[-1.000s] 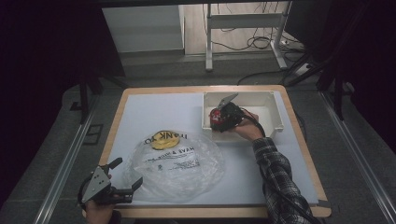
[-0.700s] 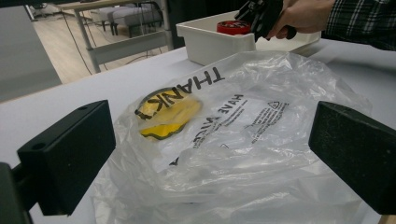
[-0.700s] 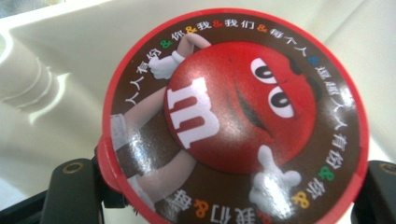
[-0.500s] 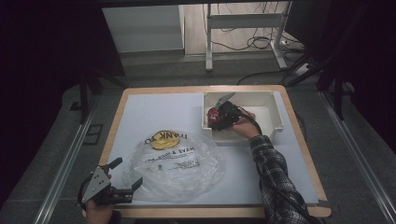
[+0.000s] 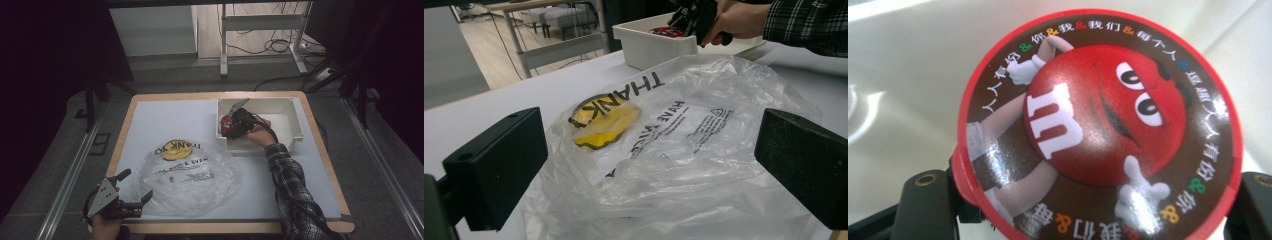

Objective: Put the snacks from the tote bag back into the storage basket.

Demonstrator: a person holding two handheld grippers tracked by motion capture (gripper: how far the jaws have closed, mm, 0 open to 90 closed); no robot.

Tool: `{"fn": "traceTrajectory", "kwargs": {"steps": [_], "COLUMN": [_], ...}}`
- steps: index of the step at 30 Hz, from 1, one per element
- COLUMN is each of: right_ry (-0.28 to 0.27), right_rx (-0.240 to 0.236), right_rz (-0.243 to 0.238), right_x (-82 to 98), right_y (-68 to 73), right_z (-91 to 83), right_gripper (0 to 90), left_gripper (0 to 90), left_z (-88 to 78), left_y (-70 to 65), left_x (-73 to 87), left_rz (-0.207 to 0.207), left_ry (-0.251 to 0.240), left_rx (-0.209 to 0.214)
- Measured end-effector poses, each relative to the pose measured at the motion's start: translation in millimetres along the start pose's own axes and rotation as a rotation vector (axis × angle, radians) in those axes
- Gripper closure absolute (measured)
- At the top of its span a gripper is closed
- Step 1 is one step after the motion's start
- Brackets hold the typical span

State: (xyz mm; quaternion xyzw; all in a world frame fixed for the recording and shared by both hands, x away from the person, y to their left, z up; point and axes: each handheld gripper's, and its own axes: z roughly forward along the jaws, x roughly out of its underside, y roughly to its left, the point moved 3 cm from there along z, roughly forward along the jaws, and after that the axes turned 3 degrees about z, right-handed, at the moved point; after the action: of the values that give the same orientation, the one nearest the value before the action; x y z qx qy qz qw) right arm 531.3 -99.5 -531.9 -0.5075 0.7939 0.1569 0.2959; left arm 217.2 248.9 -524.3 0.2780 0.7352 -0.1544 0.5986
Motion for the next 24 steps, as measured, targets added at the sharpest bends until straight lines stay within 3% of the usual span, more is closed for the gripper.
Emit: {"fn": "traceTrajectory", "kwargs": {"steps": [10, 24], "right_ry": [-0.006, -0.026], "right_rx": [-0.025, -0.017], "right_rz": [0.007, 0.021], "right_x": [-0.7, 0.6], "right_y": [-2.1, -2.4], "right_z": [2.8, 3.7], "right_gripper": [25.5, 23.6], "left_gripper": [0.6, 0.6], "left_z": [0.3, 0.7], "left_y": [-0.1, -0.5], "left_x": [0.1, 0.2], "left_rz": [0.001, 0.002], "left_ry": [0.002, 0.004], "left_rx": [0.001, 0.003]}}
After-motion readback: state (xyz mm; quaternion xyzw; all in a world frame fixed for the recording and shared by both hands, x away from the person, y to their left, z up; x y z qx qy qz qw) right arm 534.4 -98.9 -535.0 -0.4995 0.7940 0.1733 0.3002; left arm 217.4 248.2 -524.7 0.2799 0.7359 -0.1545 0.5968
